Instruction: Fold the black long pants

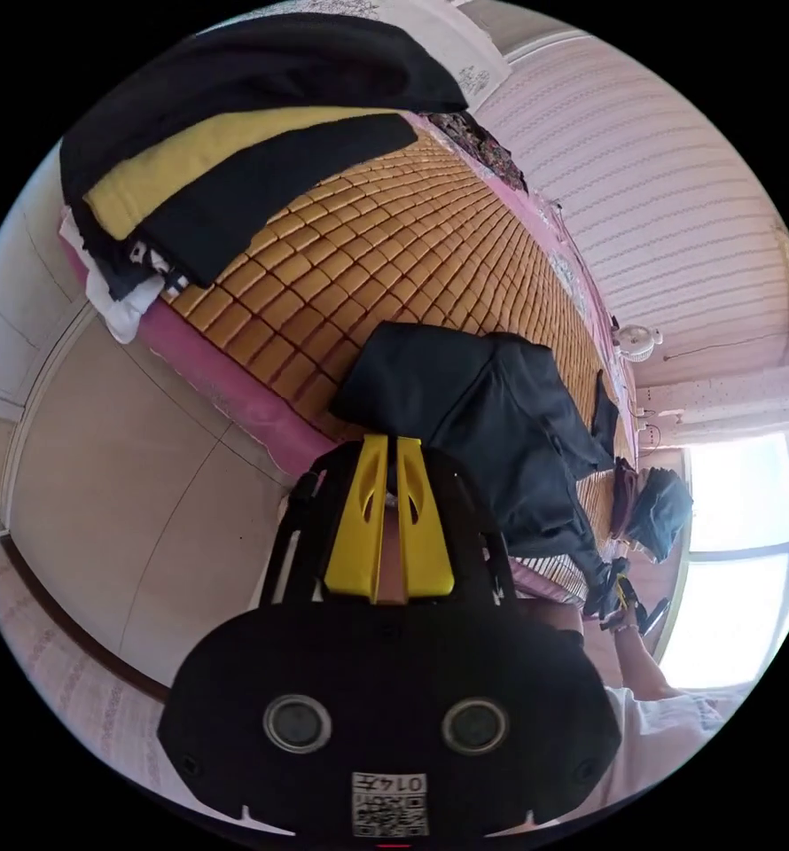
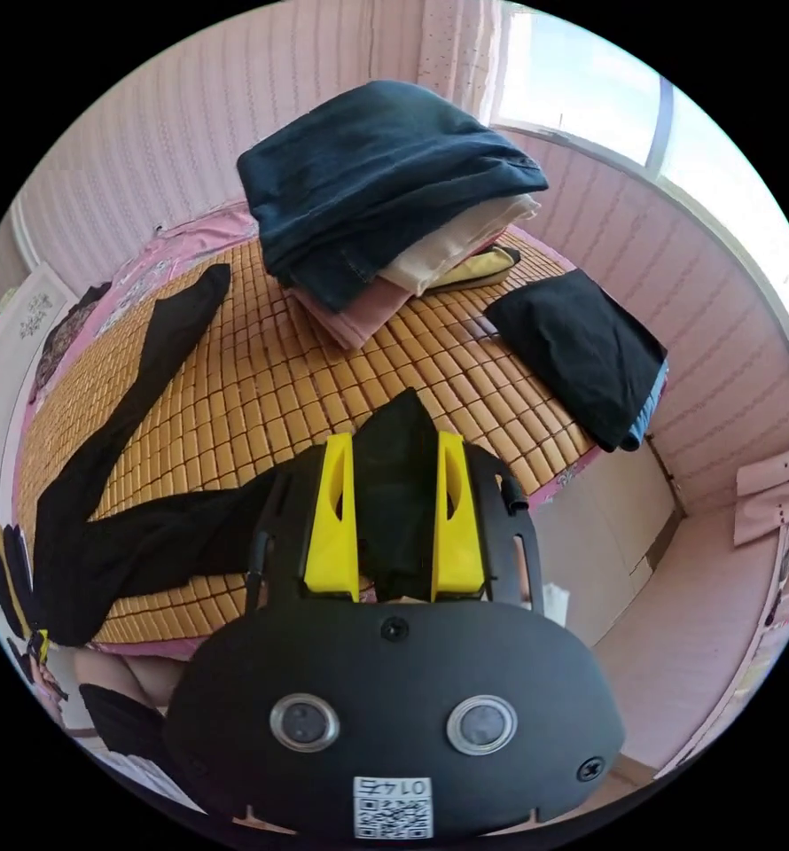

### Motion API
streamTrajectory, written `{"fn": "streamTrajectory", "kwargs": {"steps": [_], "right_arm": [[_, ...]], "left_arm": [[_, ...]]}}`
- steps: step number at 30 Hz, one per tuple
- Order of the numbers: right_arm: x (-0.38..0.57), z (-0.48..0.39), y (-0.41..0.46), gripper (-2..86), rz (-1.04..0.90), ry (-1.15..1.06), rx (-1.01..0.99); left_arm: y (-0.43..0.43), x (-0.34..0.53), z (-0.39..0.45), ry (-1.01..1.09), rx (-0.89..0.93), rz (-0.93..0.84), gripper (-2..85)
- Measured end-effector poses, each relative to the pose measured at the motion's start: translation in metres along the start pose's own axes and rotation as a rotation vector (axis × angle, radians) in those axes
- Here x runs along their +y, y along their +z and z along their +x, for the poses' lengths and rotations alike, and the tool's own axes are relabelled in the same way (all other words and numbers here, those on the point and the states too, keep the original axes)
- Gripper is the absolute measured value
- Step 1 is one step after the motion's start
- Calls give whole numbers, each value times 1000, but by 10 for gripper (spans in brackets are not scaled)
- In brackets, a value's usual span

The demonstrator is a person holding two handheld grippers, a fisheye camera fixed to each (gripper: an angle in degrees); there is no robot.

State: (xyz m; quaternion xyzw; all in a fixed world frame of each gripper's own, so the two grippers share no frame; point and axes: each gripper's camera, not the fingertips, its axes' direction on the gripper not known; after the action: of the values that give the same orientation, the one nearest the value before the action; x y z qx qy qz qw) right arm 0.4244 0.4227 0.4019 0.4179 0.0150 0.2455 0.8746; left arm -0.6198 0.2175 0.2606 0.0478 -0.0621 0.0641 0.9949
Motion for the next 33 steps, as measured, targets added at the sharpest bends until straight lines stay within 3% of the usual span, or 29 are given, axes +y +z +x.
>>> {"fn": "streamTrajectory", "kwargs": {"steps": [7,10,12,18,22,25,30,33], "right_arm": [[-21,-2,60,120,-155,-68,-129],[-17,-6,75,45,-207,-117,-72],[-26,-1,64,7,-213,-155,-184],[-44,68,-64,-1,271,-174,-549],[-6,109,-101,3,426,-236,-593],[35,130,-77,12,332,-221,-551],[102,169,7,61,64,76,-504],[107,161,29,105,12,144,-498]], "left_arm": [[-32,-23,11,14,-7,80,-10],[-35,-29,17,16,-22,95,-10],[-39,-35,20,11,6,128,-10],[-67,-76,56,119,92,245,-10],[-92,-77,72,229,140,326,-10],[-88,-59,50,199,143,290,-10],[-59,-25,0,43,90,198,-10],[-52,-13,-19,-42,58,175,-10]]}}
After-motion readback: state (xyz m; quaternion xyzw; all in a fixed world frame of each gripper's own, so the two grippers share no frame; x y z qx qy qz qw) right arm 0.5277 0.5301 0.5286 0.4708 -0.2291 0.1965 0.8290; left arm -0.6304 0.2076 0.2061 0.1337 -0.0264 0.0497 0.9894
